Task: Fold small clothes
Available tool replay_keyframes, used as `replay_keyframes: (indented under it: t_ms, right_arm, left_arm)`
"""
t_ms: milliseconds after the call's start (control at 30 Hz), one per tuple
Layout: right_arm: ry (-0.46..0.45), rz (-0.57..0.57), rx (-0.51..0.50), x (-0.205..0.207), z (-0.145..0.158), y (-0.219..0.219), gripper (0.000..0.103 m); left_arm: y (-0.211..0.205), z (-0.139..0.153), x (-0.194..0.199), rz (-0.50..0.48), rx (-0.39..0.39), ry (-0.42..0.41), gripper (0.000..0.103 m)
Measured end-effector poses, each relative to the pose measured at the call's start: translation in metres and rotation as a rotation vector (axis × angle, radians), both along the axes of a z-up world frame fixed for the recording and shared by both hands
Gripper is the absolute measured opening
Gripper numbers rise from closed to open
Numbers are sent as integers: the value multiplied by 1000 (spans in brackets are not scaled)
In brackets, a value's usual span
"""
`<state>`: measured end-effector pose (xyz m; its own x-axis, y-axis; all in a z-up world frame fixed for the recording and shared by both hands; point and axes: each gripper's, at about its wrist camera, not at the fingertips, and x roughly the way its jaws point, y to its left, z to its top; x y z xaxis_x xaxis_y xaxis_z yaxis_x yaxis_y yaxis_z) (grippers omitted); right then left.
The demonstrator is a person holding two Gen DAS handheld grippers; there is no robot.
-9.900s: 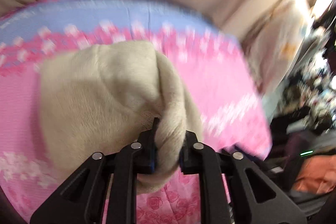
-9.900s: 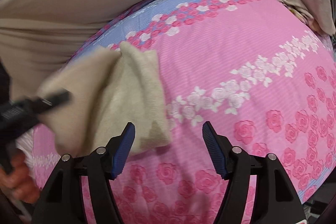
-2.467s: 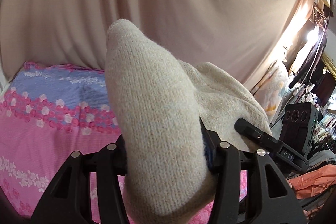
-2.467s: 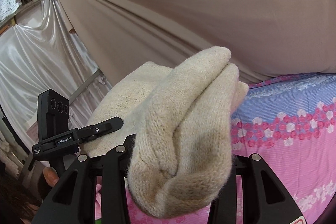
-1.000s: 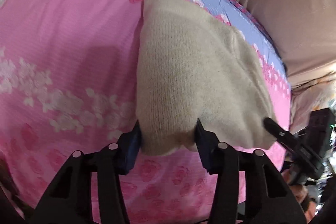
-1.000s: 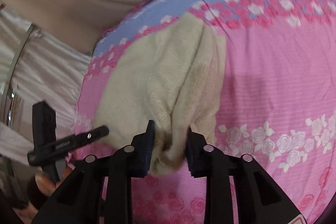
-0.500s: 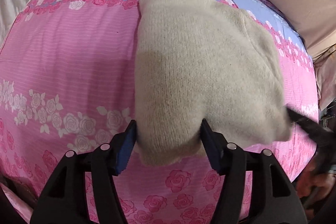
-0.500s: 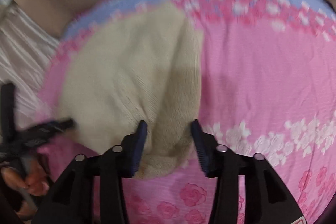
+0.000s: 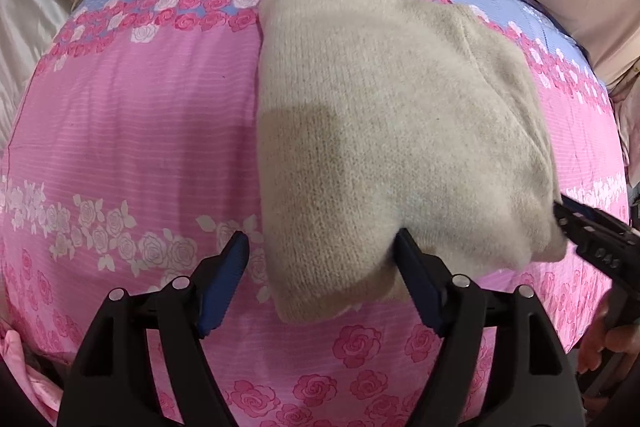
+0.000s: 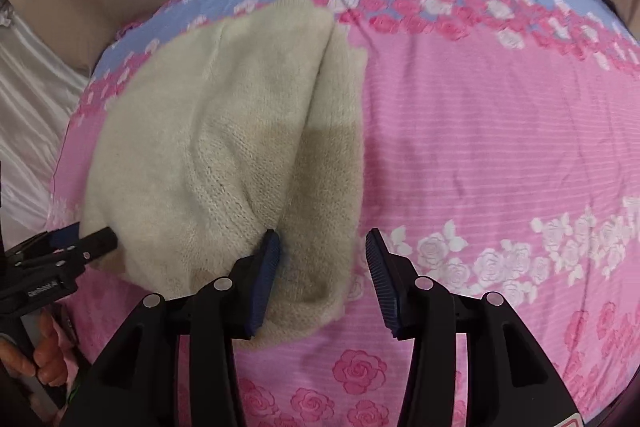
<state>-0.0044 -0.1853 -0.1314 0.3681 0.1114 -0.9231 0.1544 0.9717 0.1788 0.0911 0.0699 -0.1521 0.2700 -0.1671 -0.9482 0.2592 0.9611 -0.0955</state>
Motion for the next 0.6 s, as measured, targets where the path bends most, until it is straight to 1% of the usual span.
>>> replay_keyframes:
  t_ms: [100, 200, 300, 367, 400, 433, 467, 500, 533, 600]
  right_arm:
    - [-49, -11, -49, -12, 20, -1, 46]
    - [-89, -24, -74, -25, 36, -5, 51]
    - [-131, -32, -111, -35, 51, -3, 56]
    - [-157, -33, -123, -43, 63, -3, 63]
    - [-168, -34, -133, -47, 68, -3, 65]
    - [-186, -32, -149, -51, 74, -2, 67]
    - [-202, -28, -159, -55, 78, 1, 69]
    - [-213, -25, -170, -58, 81, 3, 70]
    - [-224, -23, -181, -62, 83, 4, 72]
    - [-240, -18, -200, -69, 86, 7, 73]
  left_arm:
    - [-3, 9, -7, 4, 8, -21, 71]
    - [-10, 20, -15, 9, -2, -42, 71]
    - [-16, 37, -26, 29, -3, -98, 72]
    - [-20, 53, -35, 58, -8, -162, 81]
    - [-22, 63, -41, 84, -14, -210, 89]
    - [-23, 70, -46, 104, -23, -253, 91]
    - [-24, 80, -53, 133, -30, -313, 93]
    - [-26, 86, -58, 155, -32, -354, 97]
    - [-28, 93, -63, 173, -33, -403, 97]
    - [-32, 101, -69, 184, -27, -451, 97]
